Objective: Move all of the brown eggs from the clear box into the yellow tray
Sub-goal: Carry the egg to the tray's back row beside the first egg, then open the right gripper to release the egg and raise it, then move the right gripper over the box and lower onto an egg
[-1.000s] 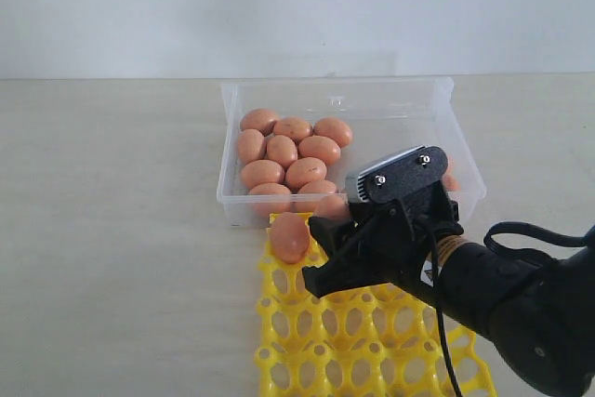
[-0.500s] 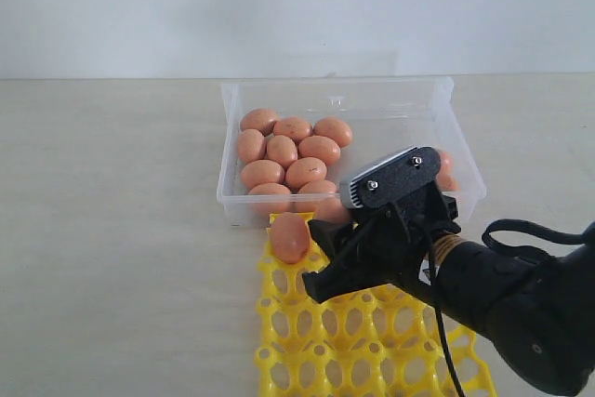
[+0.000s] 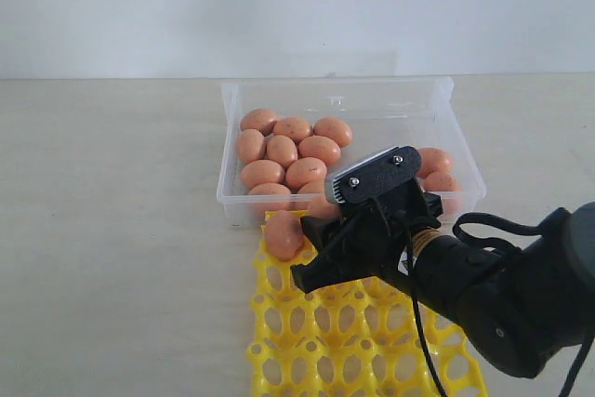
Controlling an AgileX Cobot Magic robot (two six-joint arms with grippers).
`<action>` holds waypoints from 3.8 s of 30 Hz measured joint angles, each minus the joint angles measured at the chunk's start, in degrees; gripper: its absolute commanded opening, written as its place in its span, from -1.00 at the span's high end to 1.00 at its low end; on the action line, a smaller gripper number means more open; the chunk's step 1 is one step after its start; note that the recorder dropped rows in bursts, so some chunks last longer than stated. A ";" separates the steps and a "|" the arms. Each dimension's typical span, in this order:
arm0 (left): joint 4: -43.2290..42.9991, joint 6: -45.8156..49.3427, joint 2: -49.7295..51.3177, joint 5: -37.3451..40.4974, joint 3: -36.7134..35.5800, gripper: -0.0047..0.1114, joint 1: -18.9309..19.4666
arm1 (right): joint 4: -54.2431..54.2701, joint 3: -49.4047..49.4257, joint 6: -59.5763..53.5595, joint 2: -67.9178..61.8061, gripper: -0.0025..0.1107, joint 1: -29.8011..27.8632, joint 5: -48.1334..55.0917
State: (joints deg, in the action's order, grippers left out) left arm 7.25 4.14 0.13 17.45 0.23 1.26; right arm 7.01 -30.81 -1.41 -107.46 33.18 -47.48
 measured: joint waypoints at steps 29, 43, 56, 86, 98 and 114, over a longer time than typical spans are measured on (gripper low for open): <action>0.00 0.00 0.00 0.00 0.00 0.85 0.00 | 4.61 -0.56 -4.11 16.33 0.26 0.00 4.88; 0.00 0.00 0.00 0.00 0.00 0.85 0.00 | 32.51 -0.56 -17.59 21.04 0.93 0.00 7.45; 0.00 0.00 0.00 0.00 0.00 0.85 0.00 | 32.85 -5.95 -16.91 17.73 0.93 0.00 -3.48; 0.00 0.00 0.00 0.00 0.00 0.85 0.00 | 36.79 -20.78 1.41 7.92 0.93 -6.54 -2.14; 0.00 0.00 0.00 0.00 0.00 0.85 0.00 | 30.19 -39.70 -32.61 13.31 0.93 -12.30 21.81; 0.00 0.00 0.00 0.00 0.00 0.85 0.00 | -7.34 -59.44 -12.60 -2.85 0.93 -21.84 107.02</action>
State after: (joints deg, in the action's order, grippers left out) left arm 7.25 4.14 0.13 17.45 0.23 1.26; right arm -0.32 -90.24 -14.01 -110.31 11.34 59.55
